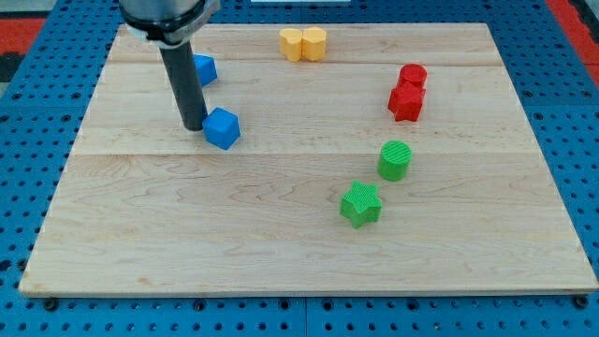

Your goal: Place the blue cube diagonally to the bottom right of the yellow hexagon

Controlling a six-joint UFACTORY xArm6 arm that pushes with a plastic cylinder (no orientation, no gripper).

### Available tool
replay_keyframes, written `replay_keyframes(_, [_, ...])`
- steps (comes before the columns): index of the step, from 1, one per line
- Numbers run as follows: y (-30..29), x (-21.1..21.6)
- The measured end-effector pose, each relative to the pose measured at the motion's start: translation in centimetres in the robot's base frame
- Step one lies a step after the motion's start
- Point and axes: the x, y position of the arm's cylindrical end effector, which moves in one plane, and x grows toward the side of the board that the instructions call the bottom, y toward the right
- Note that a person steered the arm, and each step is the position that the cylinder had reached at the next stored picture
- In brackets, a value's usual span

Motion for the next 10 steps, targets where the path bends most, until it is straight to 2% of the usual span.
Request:
replay_keyframes(2, [5.6,0.8])
replay_keyframes(3, [14.6,-4.3])
replay_keyframes(4, [12.7,0.3])
replay_keyframes(5, [13.3,6.7])
replay_keyframes(6, [19.0,4.1])
replay_keyframes(7, [18.3,-2.4])
replay_keyframes(8, [13.2,-5.3])
replay_keyframes(9, [14.0,0.5])
replay_keyframes(10, [8.6,2.2])
